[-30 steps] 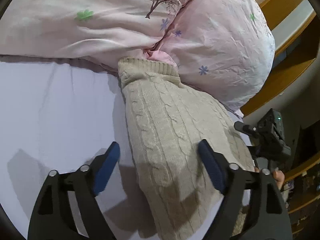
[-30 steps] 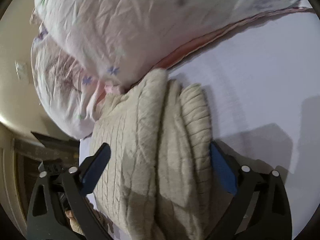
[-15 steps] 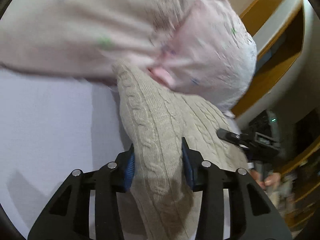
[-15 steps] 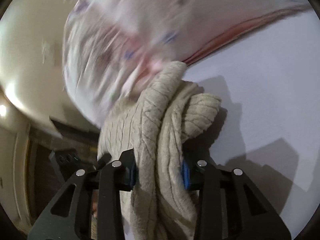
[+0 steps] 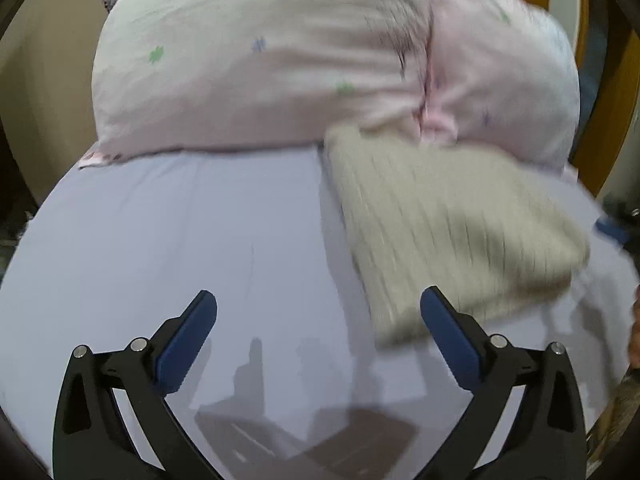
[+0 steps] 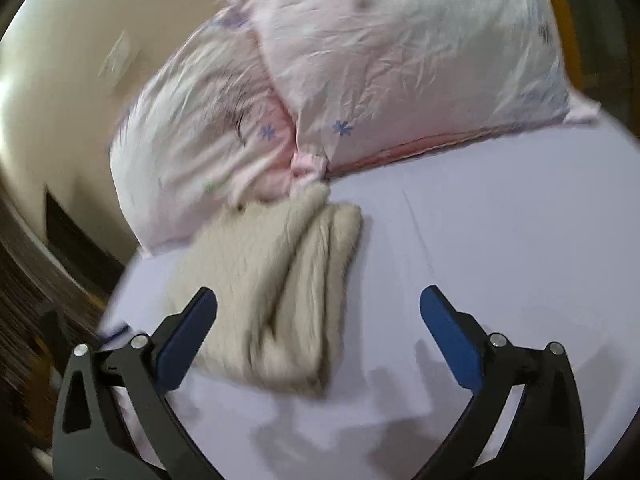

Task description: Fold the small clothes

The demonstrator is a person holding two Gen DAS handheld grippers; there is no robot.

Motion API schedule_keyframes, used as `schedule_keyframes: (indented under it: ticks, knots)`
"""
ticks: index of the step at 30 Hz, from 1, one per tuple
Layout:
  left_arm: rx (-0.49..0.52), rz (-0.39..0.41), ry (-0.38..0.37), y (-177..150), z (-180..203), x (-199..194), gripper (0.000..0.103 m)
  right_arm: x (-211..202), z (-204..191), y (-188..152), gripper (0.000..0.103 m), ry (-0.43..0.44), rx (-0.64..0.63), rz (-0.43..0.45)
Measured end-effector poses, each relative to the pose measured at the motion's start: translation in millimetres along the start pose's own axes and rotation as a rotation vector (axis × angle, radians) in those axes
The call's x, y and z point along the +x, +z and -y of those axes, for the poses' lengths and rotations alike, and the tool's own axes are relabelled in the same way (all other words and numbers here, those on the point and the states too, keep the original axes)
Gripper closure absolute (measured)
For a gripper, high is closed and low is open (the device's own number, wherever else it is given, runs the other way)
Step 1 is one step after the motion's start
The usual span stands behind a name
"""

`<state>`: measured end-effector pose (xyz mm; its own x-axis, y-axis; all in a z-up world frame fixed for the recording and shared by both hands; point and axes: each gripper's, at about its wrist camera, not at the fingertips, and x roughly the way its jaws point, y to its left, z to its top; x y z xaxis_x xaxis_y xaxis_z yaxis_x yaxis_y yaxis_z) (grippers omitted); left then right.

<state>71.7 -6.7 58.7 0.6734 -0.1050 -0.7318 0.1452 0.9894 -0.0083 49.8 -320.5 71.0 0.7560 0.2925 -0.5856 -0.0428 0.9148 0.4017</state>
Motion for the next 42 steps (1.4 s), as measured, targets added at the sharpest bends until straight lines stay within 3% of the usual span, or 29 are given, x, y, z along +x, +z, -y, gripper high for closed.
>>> schedule_keyframes:
  ticks: [3, 6, 10, 12, 19, 42]
  knots:
    - [0.011, -0.056, -0.014, -17, 9, 3, 0.001, 0, -20, -27, 0.002, -0.085, -0.099, -0.063]
    - [0.024, -0.083, -0.007, -26, 17, 9, 0.001, 17, -34, -51, 0.002, -0.065, -0.138, -0.161]
    - [0.018, -0.141, -0.013, -33, 24, 22, 0.001, 50, -53, -71, 0.002, -0.126, -0.160, -0.230]
    - [0.042, -0.122, 0.018, -36, 30, 22, 0.001, 55, -61, -76, 0.002, -0.176, -0.182, -0.202]
    - [0.041, -0.109, 0.012, -35, 32, 23, 0.001, 66, -81, -89, 0.002, -0.306, -0.291, -0.210]
    - [0.042, -0.110, 0.012, -35, 31, 22, 0.001, 66, -79, -89, 0.002, -0.296, -0.292, -0.211]
